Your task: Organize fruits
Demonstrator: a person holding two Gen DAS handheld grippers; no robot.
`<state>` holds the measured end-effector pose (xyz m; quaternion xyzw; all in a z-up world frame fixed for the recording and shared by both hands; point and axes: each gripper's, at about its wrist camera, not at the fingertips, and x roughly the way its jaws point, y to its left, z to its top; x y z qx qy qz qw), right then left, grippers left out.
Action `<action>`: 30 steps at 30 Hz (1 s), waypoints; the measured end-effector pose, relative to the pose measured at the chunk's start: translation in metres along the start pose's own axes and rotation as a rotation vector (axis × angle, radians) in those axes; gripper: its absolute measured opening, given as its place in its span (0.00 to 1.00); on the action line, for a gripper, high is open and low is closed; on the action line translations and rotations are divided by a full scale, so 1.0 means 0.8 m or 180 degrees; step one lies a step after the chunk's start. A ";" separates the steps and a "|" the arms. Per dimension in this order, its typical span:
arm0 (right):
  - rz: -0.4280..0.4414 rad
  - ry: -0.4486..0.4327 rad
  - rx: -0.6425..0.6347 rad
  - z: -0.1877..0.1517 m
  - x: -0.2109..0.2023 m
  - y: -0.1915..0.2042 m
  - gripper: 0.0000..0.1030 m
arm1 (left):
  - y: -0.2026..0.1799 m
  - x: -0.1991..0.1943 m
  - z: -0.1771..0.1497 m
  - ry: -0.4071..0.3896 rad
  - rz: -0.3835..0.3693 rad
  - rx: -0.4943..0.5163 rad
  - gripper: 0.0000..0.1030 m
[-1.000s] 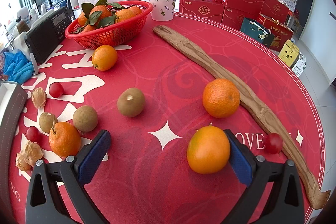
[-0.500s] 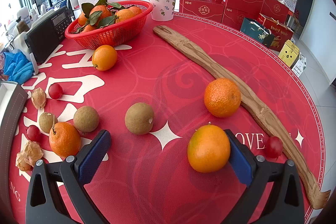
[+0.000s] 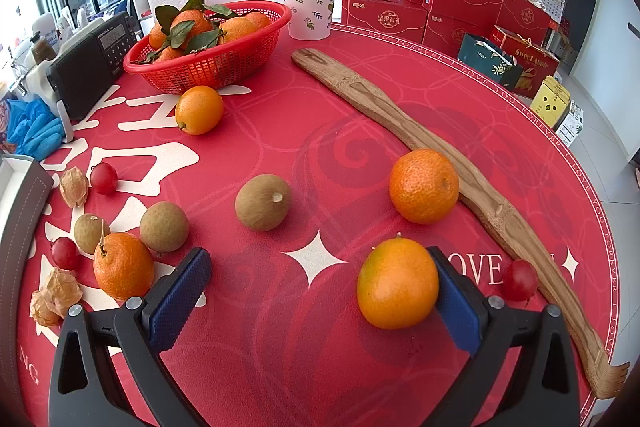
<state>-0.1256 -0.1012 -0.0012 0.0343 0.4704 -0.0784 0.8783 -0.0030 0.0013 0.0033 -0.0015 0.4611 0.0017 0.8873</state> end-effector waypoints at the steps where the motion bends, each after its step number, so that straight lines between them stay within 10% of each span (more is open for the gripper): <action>1: 0.0002 -0.0006 -0.0001 -0.001 0.000 0.000 1.00 | 0.000 0.000 0.000 0.0000 0.0000 0.0000 1.00; 30: -0.0066 -0.0071 0.0116 -0.002 -0.004 -0.002 1.00 | 0.000 0.000 0.000 0.0001 0.0003 0.0001 1.00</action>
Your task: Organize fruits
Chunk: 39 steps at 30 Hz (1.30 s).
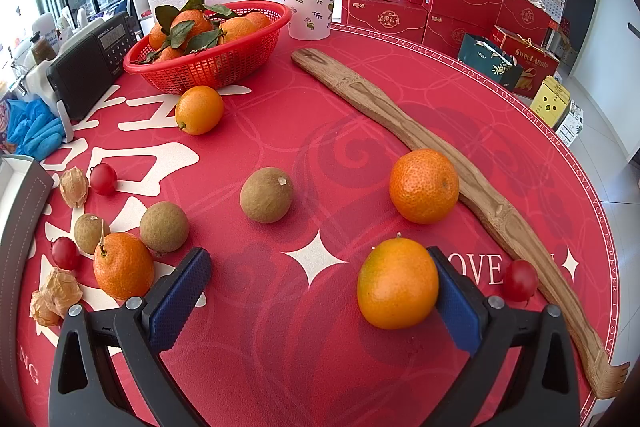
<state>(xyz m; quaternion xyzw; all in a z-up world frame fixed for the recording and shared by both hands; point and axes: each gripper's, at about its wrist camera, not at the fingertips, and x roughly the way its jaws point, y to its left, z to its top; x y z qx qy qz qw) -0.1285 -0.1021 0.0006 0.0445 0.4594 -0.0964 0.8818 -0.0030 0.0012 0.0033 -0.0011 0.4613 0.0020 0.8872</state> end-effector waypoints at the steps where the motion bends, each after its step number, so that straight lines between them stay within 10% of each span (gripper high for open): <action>1: -0.0001 0.0011 0.0003 0.000 0.000 0.000 1.00 | 0.000 0.000 0.000 0.0000 0.0000 0.0000 1.00; 27: 0.0090 -0.0012 -0.0135 -0.010 -0.009 -0.004 1.00 | 0.007 0.001 0.001 0.0132 -0.0188 0.0192 1.00; 32: 0.0091 -0.0044 -0.0162 -0.010 -0.009 -0.004 1.00 | 0.071 -0.058 -0.024 0.0001 -0.0462 0.0176 1.00; 39: 0.0042 -0.0053 -0.0133 -0.006 -0.008 -0.001 1.00 | 0.192 -0.097 -0.050 -0.0031 0.0053 0.0251 1.00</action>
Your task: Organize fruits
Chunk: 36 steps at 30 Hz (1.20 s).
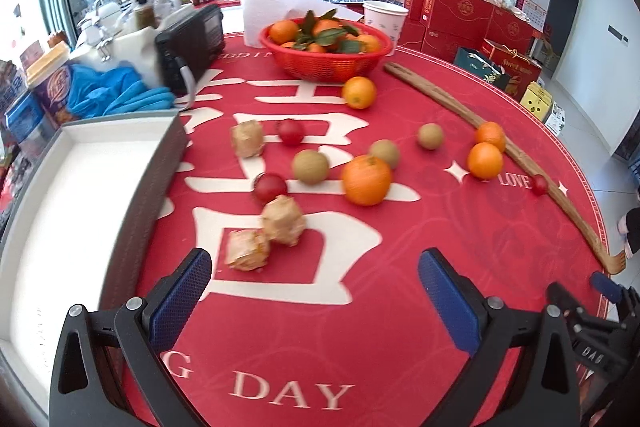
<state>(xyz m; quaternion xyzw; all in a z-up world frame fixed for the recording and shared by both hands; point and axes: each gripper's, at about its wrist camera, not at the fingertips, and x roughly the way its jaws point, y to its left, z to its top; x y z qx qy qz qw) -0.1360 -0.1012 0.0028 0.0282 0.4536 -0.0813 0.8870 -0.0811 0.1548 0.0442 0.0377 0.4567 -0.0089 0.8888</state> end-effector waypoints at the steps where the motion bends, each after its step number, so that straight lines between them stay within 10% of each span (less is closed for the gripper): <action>1: -0.0007 0.0001 0.0002 0.001 0.000 0.000 1.00 | 0.010 0.007 -0.002 0.0048 0.0038 -0.0024 1.00; 19: -0.0019 -0.0021 0.0011 0.001 0.000 0.000 1.00 | 0.026 0.050 -0.012 -0.0015 -0.0113 0.0069 0.98; 26: -0.0012 -0.0020 0.0005 0.001 0.000 0.000 1.00 | 0.019 0.035 -0.015 -0.0117 -0.0206 0.0096 0.23; 36: 0.0374 0.0201 -0.0490 0.013 0.006 0.074 1.00 | 0.025 0.029 -0.025 -0.0153 -0.0220 0.0185 0.26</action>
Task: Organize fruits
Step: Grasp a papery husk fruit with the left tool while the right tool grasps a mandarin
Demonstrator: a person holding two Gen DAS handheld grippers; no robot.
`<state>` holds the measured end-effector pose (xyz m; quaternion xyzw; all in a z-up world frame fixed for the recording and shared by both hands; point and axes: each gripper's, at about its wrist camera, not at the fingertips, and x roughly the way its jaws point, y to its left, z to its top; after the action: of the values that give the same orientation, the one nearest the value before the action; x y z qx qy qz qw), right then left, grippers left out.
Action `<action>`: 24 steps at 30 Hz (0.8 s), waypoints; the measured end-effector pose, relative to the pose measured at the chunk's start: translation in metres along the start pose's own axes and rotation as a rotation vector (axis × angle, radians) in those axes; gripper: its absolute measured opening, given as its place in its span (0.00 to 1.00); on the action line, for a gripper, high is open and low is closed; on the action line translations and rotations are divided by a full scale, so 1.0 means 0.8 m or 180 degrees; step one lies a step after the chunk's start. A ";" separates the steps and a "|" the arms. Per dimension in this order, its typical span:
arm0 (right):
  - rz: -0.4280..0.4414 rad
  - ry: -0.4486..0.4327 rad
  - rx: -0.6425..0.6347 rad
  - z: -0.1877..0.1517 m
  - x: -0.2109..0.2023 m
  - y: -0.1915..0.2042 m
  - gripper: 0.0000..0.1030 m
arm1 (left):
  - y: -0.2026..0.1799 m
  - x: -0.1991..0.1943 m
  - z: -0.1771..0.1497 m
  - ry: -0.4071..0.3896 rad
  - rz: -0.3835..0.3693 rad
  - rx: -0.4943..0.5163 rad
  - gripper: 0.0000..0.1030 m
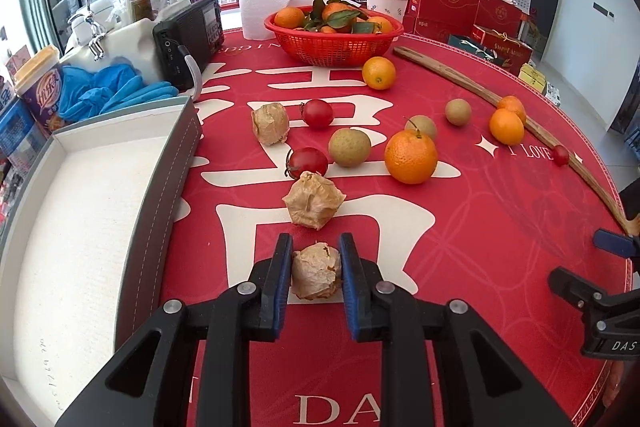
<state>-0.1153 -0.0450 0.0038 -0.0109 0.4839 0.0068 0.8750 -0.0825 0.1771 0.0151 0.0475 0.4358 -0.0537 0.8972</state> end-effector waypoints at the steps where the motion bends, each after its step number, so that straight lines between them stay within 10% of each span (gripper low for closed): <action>1: 0.0038 0.0050 -0.0054 0.007 0.004 0.013 1.00 | -0.001 0.000 0.000 -0.0002 0.0011 0.0036 0.26; 15: 0.0322 -0.0022 -0.0474 0.106 0.065 0.135 0.89 | 0.013 0.002 0.002 0.0043 -0.0011 -0.0060 0.42; 17: 0.0355 -0.0075 -0.0527 0.109 0.062 0.144 0.76 | 0.012 0.003 0.002 0.0020 -0.0028 -0.0045 0.40; 19: 0.0420 -0.0131 -0.0573 0.111 0.058 0.151 0.39 | 0.013 0.002 0.002 0.0002 -0.0115 -0.0058 0.23; 24: 0.0644 -0.0184 -0.0372 0.104 0.051 0.130 0.35 | 0.023 -0.008 -0.004 -0.0075 -0.0322 -0.0182 0.23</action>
<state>-0.0254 0.0612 0.0121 -0.0127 0.4559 0.1236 0.8813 -0.0860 0.1961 0.0187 -0.0008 0.4284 -0.0871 0.8994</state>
